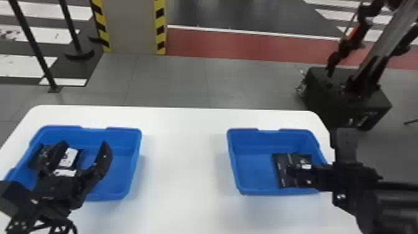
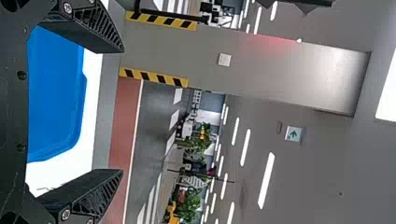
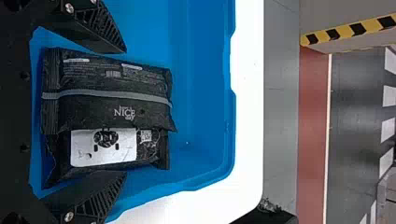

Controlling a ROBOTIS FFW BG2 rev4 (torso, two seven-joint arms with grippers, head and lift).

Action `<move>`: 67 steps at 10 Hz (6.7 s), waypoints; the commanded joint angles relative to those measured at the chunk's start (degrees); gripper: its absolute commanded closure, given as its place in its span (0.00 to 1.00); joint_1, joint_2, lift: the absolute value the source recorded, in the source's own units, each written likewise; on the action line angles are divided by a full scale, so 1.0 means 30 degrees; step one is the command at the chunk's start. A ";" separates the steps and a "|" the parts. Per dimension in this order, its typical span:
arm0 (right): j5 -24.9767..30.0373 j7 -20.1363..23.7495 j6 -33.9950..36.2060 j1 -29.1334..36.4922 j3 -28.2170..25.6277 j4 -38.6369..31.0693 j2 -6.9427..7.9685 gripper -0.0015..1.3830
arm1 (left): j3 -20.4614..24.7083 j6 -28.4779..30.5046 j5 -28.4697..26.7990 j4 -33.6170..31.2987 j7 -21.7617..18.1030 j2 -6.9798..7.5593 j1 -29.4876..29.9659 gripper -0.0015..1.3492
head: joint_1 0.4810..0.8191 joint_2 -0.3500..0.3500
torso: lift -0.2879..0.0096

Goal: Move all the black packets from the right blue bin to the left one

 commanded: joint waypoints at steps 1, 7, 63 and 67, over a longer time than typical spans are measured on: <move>0.0224 -0.0005 0.0460 -0.0561 0.0063 0.0741 0.0081 0.07 | 0.0045 -0.0017 0.0053 0.0000 -0.0001 -0.0050 0.0033 0.08 | 0.63 0.31 | 0.60; -0.0333 0.0024 0.1022 -0.1124 0.0502 0.1725 0.0140 0.07 | 0.0074 -0.0064 0.0141 0.0000 -0.0001 -0.0050 0.0080 0.09 | 0.63 0.33 | 0.60; -0.4757 0.9223 -1.2197 -0.0374 0.3080 0.2288 -0.0241 0.21 | -0.0072 -0.4376 -0.1646 0.1078 0.3427 -0.0050 -0.1139 0.35 | 0.63 0.77 | 0.60; -0.4141 0.0874 -0.8165 0.6282 0.1938 -0.8212 -0.0182 0.21 | -0.0717 -0.4470 -0.0620 0.1078 0.2490 -0.0050 -0.0998 0.06 | 0.63 0.61 | 0.60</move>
